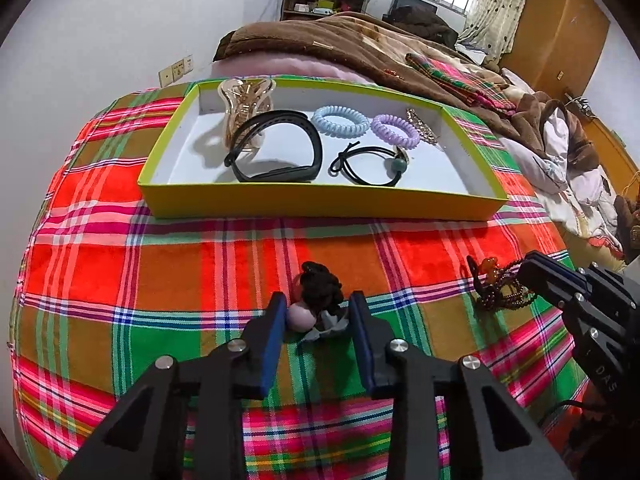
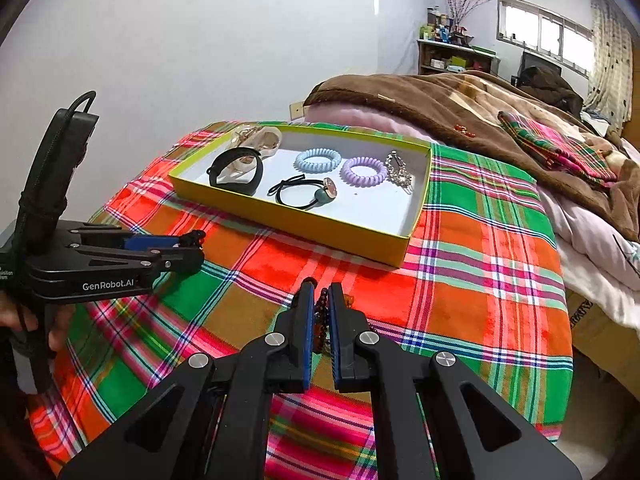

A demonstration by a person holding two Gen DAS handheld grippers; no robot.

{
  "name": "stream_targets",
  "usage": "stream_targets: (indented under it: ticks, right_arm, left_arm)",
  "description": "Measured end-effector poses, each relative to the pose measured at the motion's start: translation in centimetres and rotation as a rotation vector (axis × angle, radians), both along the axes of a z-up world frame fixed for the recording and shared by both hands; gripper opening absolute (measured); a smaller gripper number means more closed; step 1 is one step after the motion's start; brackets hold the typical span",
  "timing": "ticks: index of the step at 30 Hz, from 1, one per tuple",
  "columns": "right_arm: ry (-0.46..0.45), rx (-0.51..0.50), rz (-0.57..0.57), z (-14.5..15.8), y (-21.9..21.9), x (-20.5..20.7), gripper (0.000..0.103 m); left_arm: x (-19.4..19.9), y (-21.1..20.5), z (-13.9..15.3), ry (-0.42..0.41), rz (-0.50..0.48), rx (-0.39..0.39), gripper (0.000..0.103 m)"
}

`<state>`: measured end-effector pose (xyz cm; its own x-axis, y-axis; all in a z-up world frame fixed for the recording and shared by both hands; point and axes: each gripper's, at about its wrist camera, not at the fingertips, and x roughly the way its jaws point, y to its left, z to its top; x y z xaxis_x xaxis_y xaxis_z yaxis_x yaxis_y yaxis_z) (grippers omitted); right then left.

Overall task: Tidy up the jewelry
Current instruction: 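Grasp the black hair tie with pink ball with the left gripper, then carry the pink-ball hair tie with the left gripper while the right gripper carries the beaded necklace into the box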

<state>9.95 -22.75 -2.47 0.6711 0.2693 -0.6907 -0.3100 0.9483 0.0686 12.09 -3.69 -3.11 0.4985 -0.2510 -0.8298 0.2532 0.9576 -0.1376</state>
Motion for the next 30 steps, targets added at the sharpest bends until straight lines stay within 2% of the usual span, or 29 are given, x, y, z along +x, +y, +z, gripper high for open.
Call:
stream_targets:
  ticks: [4,30]
  right_arm:
    - [-0.009,0.0,0.0,0.3,0.0,-0.2,0.003]
    - [-0.128,0.022,-0.034,5.5,-0.8,0.7,0.003]
  left_arm:
    - [-0.1,0.1,0.4,-0.009,0.001,-0.01,0.033]
    - [0.9,-0.5,5.4,-0.115,-0.02,-0.059,0.033]
